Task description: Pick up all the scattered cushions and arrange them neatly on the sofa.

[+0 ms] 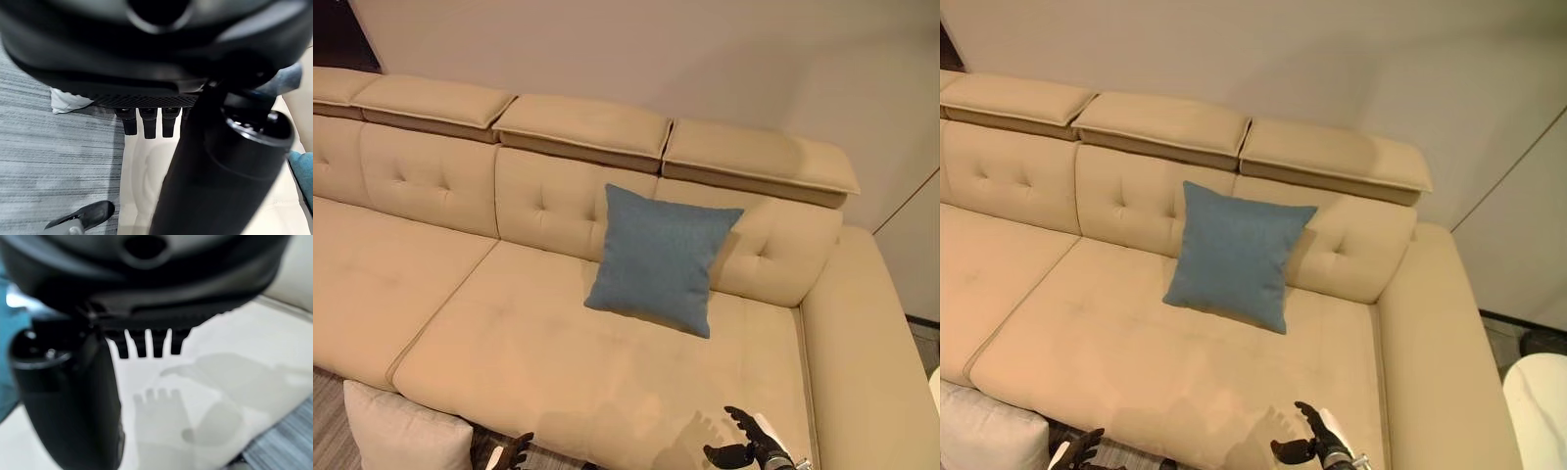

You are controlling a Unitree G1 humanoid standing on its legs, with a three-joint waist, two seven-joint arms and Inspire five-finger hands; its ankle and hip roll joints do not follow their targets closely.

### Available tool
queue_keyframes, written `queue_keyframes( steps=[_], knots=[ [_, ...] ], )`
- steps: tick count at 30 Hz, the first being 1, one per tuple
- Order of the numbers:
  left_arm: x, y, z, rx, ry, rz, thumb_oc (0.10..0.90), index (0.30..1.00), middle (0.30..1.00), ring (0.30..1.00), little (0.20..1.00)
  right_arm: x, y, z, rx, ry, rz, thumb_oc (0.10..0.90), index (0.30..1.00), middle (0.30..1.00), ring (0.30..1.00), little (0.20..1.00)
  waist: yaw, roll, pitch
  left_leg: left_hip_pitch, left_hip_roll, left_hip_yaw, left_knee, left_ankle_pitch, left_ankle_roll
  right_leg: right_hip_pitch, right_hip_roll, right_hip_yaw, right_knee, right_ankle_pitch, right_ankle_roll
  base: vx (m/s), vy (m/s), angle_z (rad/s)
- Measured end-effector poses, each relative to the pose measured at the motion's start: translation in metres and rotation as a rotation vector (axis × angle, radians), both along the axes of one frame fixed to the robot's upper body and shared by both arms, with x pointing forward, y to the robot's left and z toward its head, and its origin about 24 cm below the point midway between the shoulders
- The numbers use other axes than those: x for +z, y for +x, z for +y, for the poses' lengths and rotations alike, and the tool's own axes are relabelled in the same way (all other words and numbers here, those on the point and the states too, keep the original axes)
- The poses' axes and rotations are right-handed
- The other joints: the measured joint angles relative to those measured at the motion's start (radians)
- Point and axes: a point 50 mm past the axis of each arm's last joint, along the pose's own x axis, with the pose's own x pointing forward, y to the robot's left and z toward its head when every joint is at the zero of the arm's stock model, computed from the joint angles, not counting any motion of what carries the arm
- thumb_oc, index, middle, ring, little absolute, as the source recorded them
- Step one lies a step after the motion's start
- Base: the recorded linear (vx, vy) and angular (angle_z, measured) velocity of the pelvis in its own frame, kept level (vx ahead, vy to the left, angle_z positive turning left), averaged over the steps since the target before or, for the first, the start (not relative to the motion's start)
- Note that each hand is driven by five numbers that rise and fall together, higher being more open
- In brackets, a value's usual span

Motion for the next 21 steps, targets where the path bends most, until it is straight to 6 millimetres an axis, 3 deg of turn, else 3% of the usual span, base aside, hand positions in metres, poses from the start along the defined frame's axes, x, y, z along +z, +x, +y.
queue_keyframes(
  steps=[2, 3, 5, 7, 8, 11, 12, 13, 15, 18, 19, 20, 21],
  knots=[
    [0.002, 0.011, 0.001, -0.029, 0.010, -0.017, 0.800, 0.900, 0.900, 0.900, 0.900, -0.001, 0.001, 0.001, 0.000, 0.002, 0.004, 0.800, 0.900, 0.900, 0.900, 0.900, -0.016, 0.008, 0.022, -0.010, 0.002, -0.039, 0.014, 0.007, 0.011, -0.025, 0.002, 0.066, 0.107, -0.068, 0.043, -0.20, -0.018, 0.51],
    [0.005, 0.020, 0.002, -0.047, 0.017, -0.035, 0.800, 0.900, 0.900, 0.900, 0.900, -0.002, -0.001, 0.002, 0.003, 0.007, 0.014, 0.800, 0.900, 0.900, 0.900, 0.900, -0.027, 0.008, 0.024, -0.030, 0.013, -0.066, 0.015, 0.012, 0.017, -0.065, 0.026, 0.141, 0.215, -0.155, 0.072, -0.18, -0.085, 0.76],
    [0.010, 0.032, 0.005, -0.062, 0.030, -0.074, 0.800, 0.900, 0.900, 0.900, 0.900, -0.002, 0.001, 0.006, 0.021, 0.013, 0.013, 0.800, 0.900, 0.900, 0.900, 0.900, -0.035, -0.001, 0.027, -0.057, 0.027, -0.094, 0.016, 0.026, 0.010, -0.109, 0.075, 0.191, 0.348, -0.234, 0.064, -0.14, -0.101, 0.51],
    [0.011, 0.037, 0.008, -0.076, 0.044, -0.068, 0.800, 0.900, 0.900, 0.900, 0.900, -0.001, 0.010, 0.008, 0.017, 0.020, -0.006, 0.800, 0.900, 0.900, 0.900, 0.900, -0.049, -0.013, 0.039, -0.091, 0.022, -0.133, 0.035, 0.055, -0.009, -0.081, 0.108, 0.219, 0.322, -0.292, 0.016, -0.16, -0.152, 0.50],
    [0.009, 0.040, 0.000, -0.088, 0.028, -0.067, 0.800, 0.900, 0.900, 0.900, 0.900, -0.001, 0.012, 0.003, -0.003, 0.011, 0.000, 0.800, 0.900, 0.900, 0.900, 0.900, -0.046, 0.009, 0.053, -0.095, 0.043, -0.160, 0.029, 0.073, -0.024, -0.036, 0.140, 0.209, 0.245, -0.277, -0.047, -0.31, -0.289, 0.62],
    [0.009, 0.047, -0.009, -0.094, 0.009, -0.088, 0.800, 0.900, 0.900, 0.900, 0.900, 0.003, 0.020, 0.002, -0.001, 0.013, -0.021, 0.800, 0.900, 0.900, 0.900, 0.900, -0.029, 0.043, 0.070, -0.140, 0.079, -0.180, 0.050, 0.074, -0.053, -0.080, 0.187, 0.212, 0.262, -0.273, -0.089, -0.27, -0.226, 0.24],
    [0.008, 0.047, -0.011, -0.092, 0.007, -0.088, 0.800, 0.900, 0.900, 0.900, 0.900, 0.003, 0.021, 0.003, 0.000, 0.017, -0.027, 0.800, 0.900, 0.900, 0.900, 0.900, -0.019, 0.041, 0.070, -0.160, 0.080, -0.176, 0.064, 0.069, -0.059, -0.095, 0.190, 0.211, 0.262, -0.273, -0.115, -0.39, -0.233, 0.33],
    [0.007, 0.048, -0.016, -0.080, -0.002, -0.091, 0.800, 0.900, 0.900, 0.900, 0.900, 0.008, 0.031, 0.004, 0.015, 0.016, -0.060, 0.800, 0.900, 0.900, 0.900, 0.900, -0.007, 0.065, 0.078, -0.237, 0.107, -0.213, 0.116, 0.101, -0.103, -0.119, 0.240, 0.194, 0.273, -0.261, -0.133, -0.19, -0.086, 0.53],
    [0.009, 0.054, -0.018, -0.077, -0.004, -0.116, 0.800, 0.900, 0.900, 0.900, 0.900, 0.008, 0.033, 0.002, 0.016, 0.009, -0.060, 0.800, 0.900, 0.900, 0.900, 0.900, 0.001, 0.069, 0.085, -0.251, 0.128, -0.233, 0.092, 0.135, -0.122, -0.152, 0.258, 0.175, 0.298, -0.271, -0.171, -0.25, -0.084, 0.54],
    [0.007, 0.051, -0.018, -0.067, -0.006, -0.106, 0.800, 0.900, 0.900, 0.900, 0.900, 0.010, 0.032, -0.004, 0.018, -0.016, -0.059, 0.800, 0.900, 0.900, 0.900, 0.900, 0.012, 0.087, 0.092, -0.281, 0.138, -0.229, 0.094, 0.121, -0.119, -0.162, 0.294, 0.133, 0.343, -0.284, -0.203, -0.28, -0.053, 0.64],
    [0.009, 0.056, -0.015, -0.047, 0.006, -0.118, 0.800, 0.900, 0.900, 0.900, 0.900, 0.009, 0.031, -0.004, 0.017, -0.021, -0.054, 0.800, 0.900, 0.900, 0.900, 0.900, 0.008, 0.052, 0.101, -0.276, 0.134, -0.178, 0.071, 0.040, -0.092, -0.169, 0.247, 0.077, 0.321, -0.256, -0.249, -0.21, -0.050, 1.05],
    [0.011, 0.061, -0.012, -0.030, 0.014, -0.130, 0.800, 0.900, 0.900, 0.900, 0.900, 0.009, 0.032, -0.004, 0.016, -0.021, -0.057, 0.800, 0.900, 0.900, 0.900, 0.900, 0.007, 0.015, 0.116, -0.284, 0.119, -0.124, 0.097, 0.036, -0.085, -0.160, 0.214, 0.058, 0.290, -0.233, -0.253, -0.19, -0.036, 1.01],
    [0.011, 0.060, -0.009, -0.015, 0.019, -0.129, 0.800, 0.900, 0.900, 0.900, 0.900, 0.009, 0.032, -0.004, 0.014, -0.023, -0.056, 0.800, 0.900, 0.900, 0.900, 0.900, 0.014, -0.004, 0.115, -0.282, 0.104, -0.101, 0.128, 0.030, -0.086, -0.150, 0.195, 0.041, 0.249, -0.206, -0.257, -0.17, -0.012, 0.82]
  ],
)
